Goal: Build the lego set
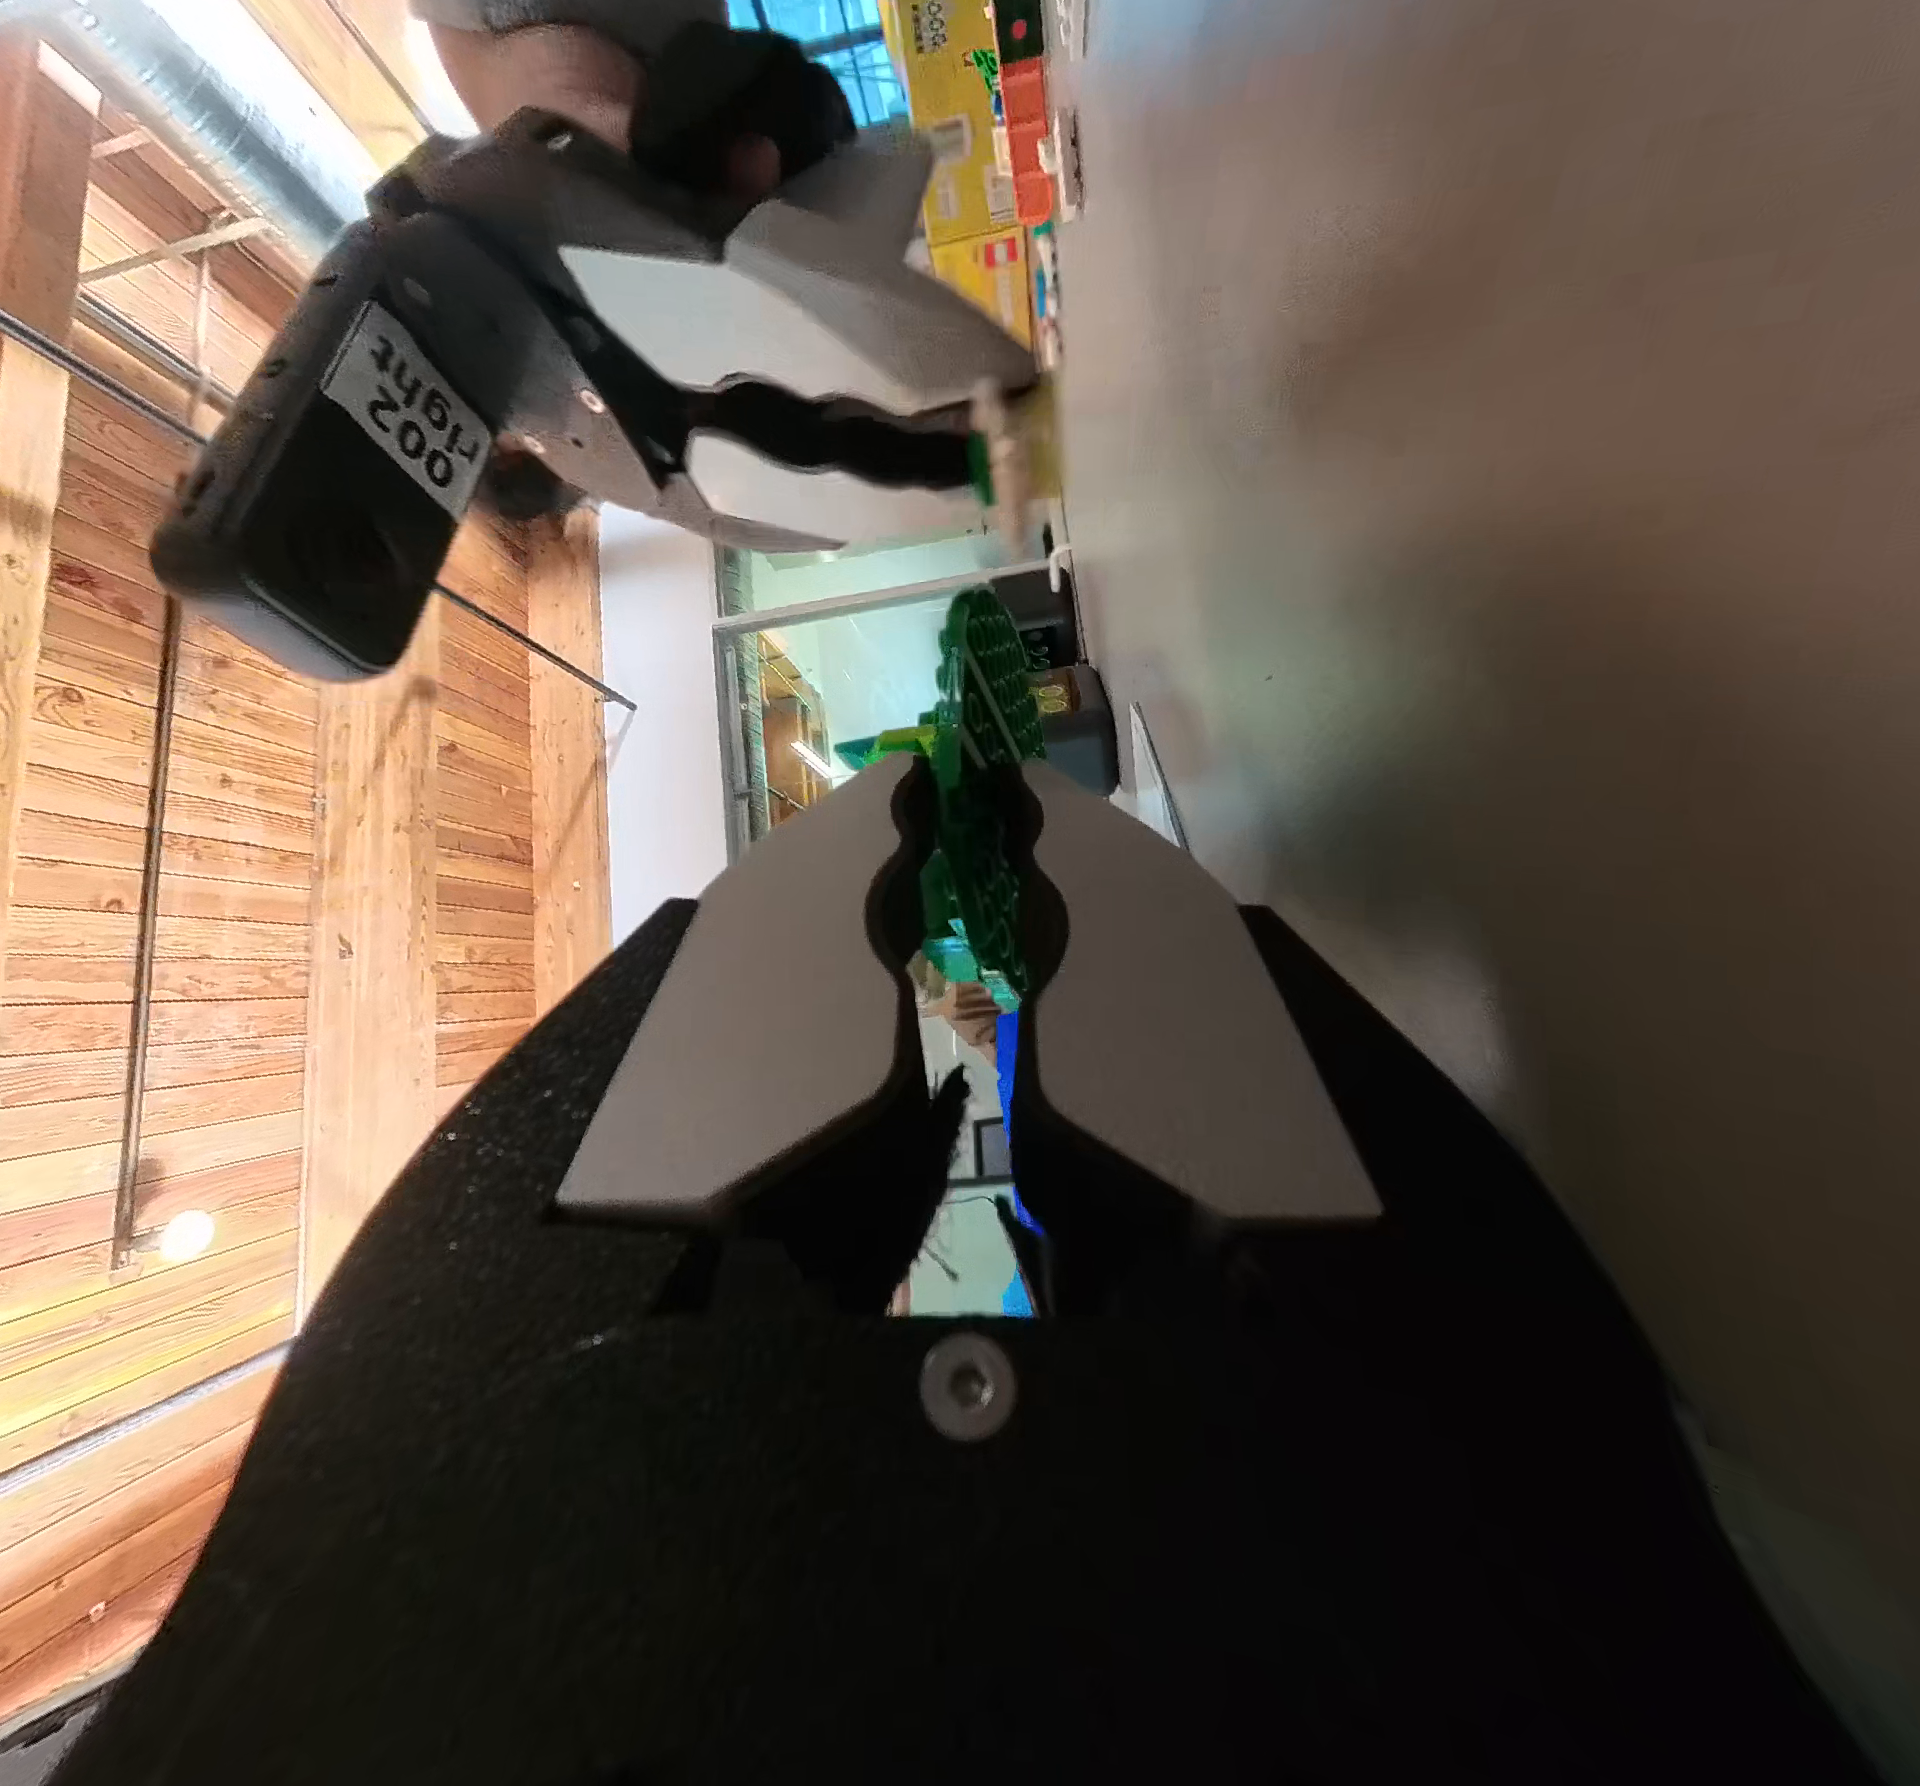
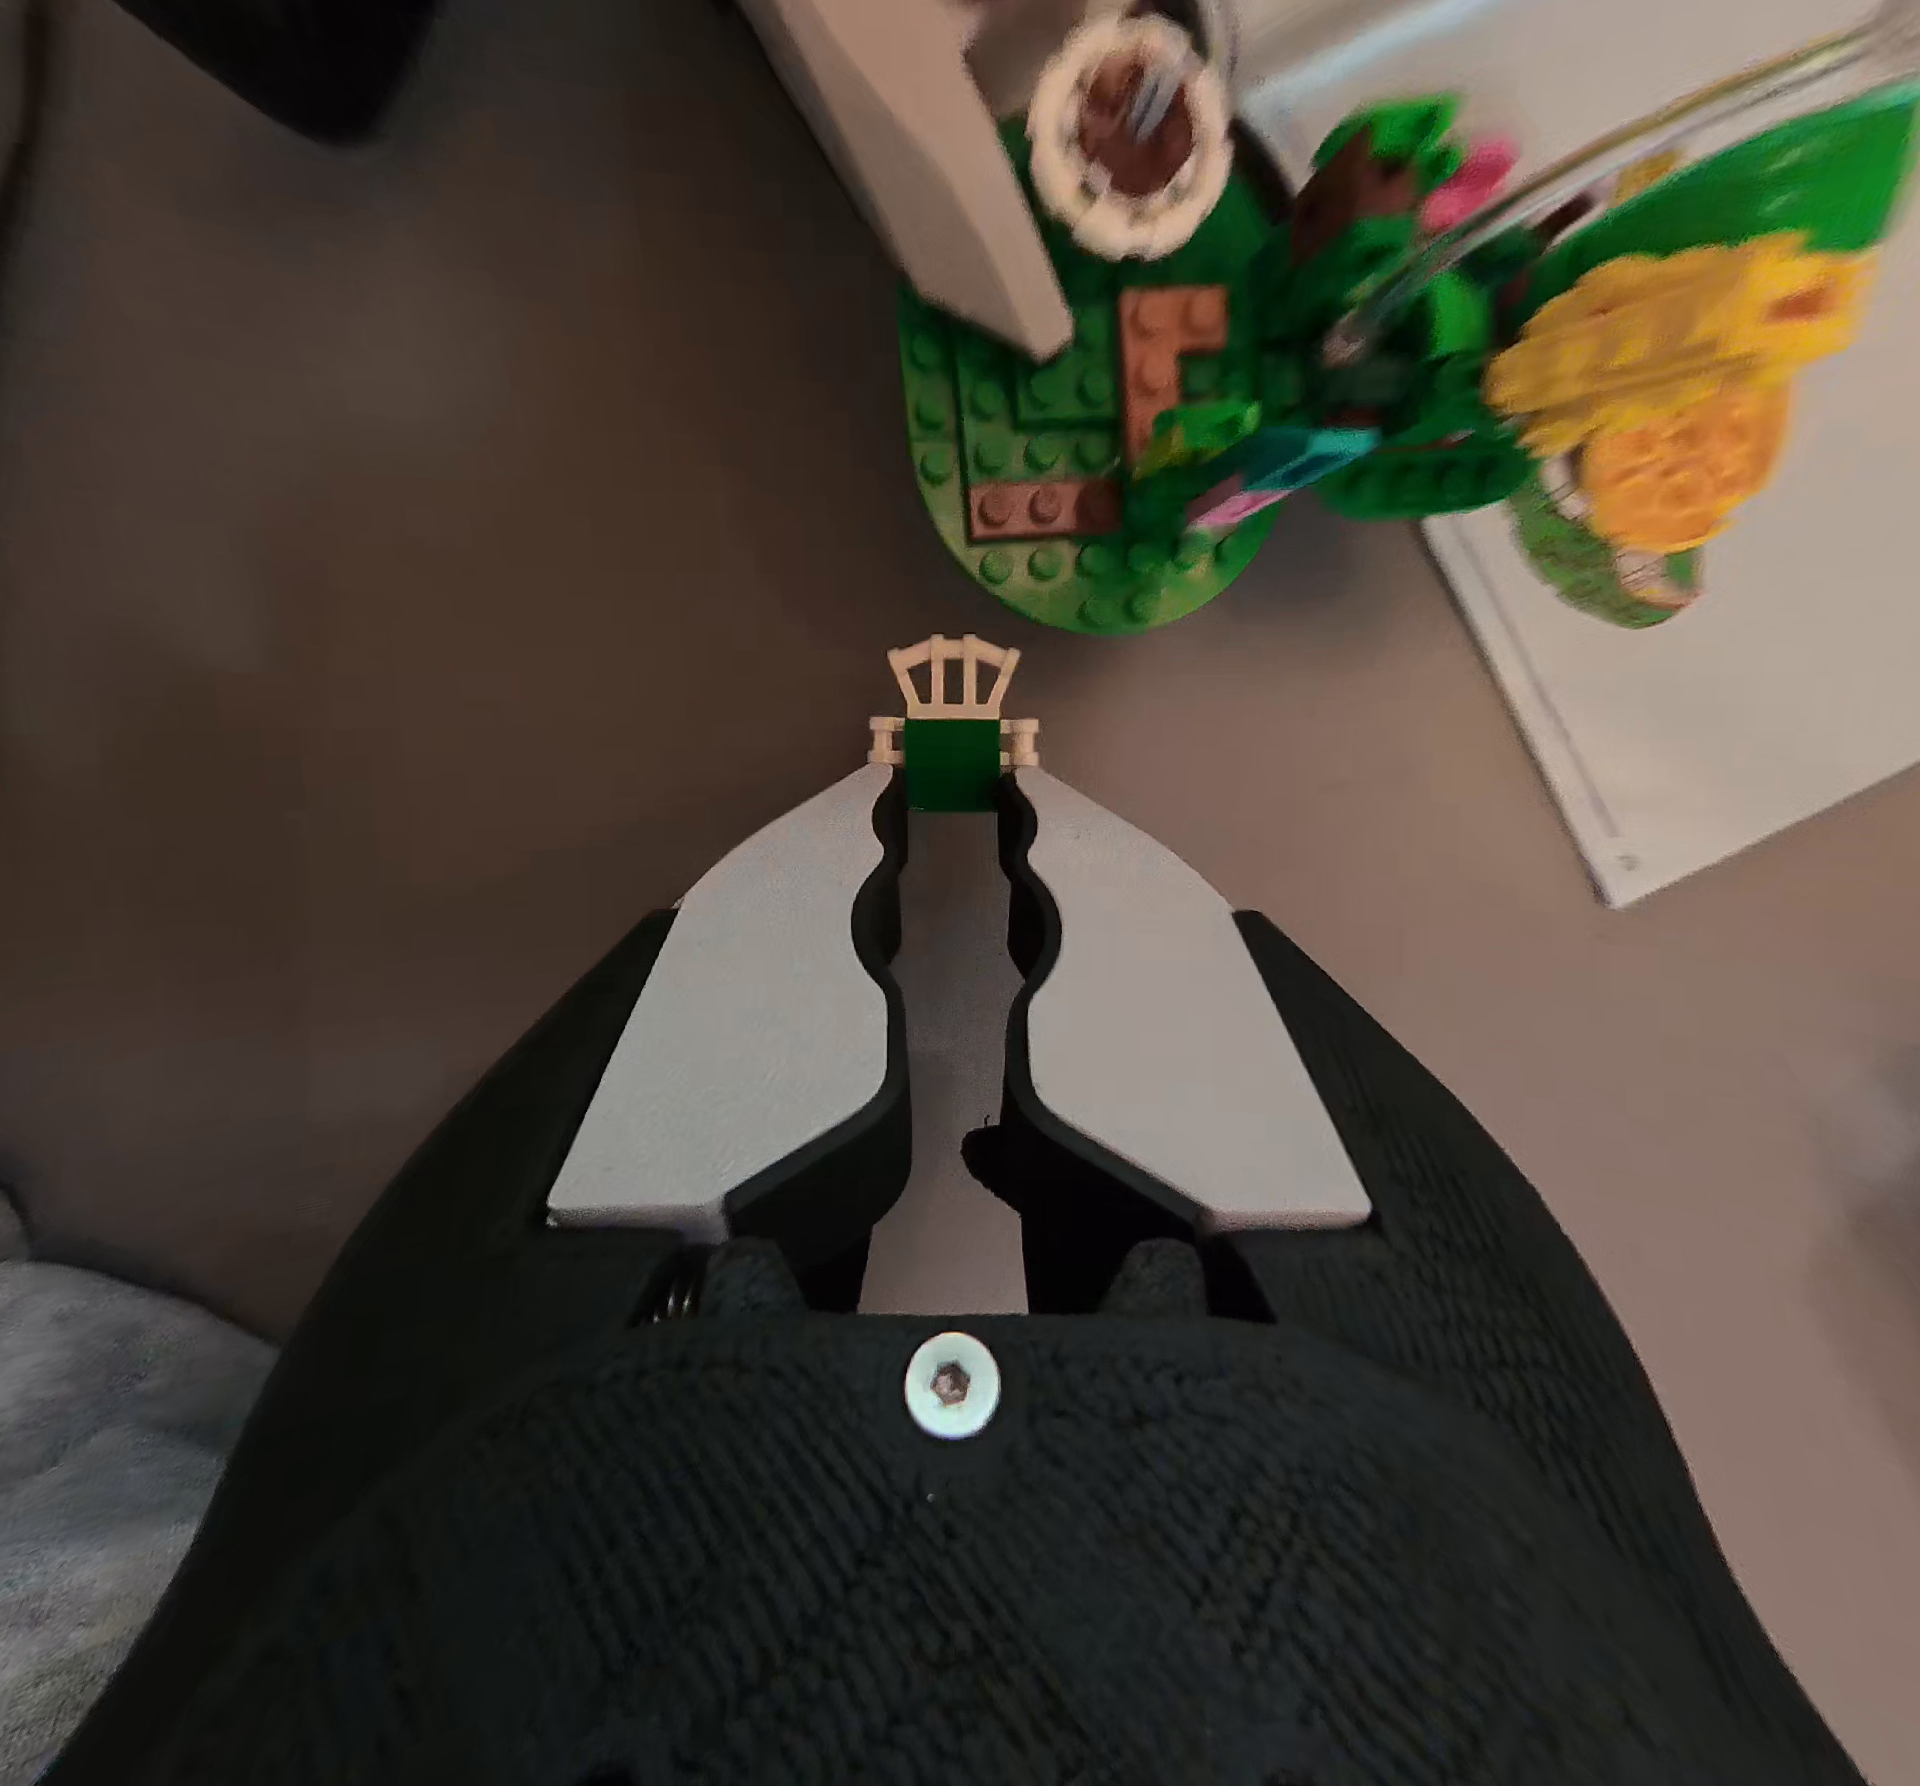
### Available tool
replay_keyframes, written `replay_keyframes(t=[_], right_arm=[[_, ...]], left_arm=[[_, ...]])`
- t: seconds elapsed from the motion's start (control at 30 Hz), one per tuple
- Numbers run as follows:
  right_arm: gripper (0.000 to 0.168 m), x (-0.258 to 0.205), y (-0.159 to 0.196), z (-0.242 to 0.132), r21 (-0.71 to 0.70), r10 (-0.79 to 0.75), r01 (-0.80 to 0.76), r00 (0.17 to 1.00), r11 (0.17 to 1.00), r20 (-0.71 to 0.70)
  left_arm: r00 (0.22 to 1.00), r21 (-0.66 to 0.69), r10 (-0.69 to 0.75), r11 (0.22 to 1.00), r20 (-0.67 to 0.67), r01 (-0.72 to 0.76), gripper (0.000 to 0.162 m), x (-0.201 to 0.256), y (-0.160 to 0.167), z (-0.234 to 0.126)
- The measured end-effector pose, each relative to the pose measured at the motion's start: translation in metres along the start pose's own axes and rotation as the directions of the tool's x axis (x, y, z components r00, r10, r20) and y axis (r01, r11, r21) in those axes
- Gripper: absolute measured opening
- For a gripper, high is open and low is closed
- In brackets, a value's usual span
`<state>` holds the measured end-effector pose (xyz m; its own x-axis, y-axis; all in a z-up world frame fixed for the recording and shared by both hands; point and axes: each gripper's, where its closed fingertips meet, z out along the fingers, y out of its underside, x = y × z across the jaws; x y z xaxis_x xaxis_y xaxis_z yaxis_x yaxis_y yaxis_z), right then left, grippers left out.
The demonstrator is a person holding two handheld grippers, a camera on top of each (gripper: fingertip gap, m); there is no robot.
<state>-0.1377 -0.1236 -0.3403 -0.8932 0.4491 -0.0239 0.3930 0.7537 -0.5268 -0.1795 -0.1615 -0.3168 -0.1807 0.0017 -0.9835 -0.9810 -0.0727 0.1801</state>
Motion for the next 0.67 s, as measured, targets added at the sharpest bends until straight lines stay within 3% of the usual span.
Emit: replay_keyframes(t=[0.03, 0.2, 0.67], right_arm=[[0.015, 0.0, -0.007, -0.008, 0.046, -0.004, 0.005, 1.0, 0.999, -0.012], [0.015, -0.006, -0.04, -0.033, 0.21, -0.054, 0.065, 0.997, 0.976, -0.056], [0.015, -0.012, -0.043, -0.018, 0.089, -0.086, 0.095, 0.991, 0.992, -0.101]], left_arm=[[1.0, 0.006, 0.001, 1.0, 0.007, -0.001, 0.012, -0.001, -0.001, -0.001], [1.0, 0.028, 0.012, 1.0, 0.028, -0.012, 0.012, -0.005, -0.007, -0.002], [0.997, 0.062, 0.044, 0.997, 0.069, -0.048, 0.012, -0.01, -0.015, -0.006]])
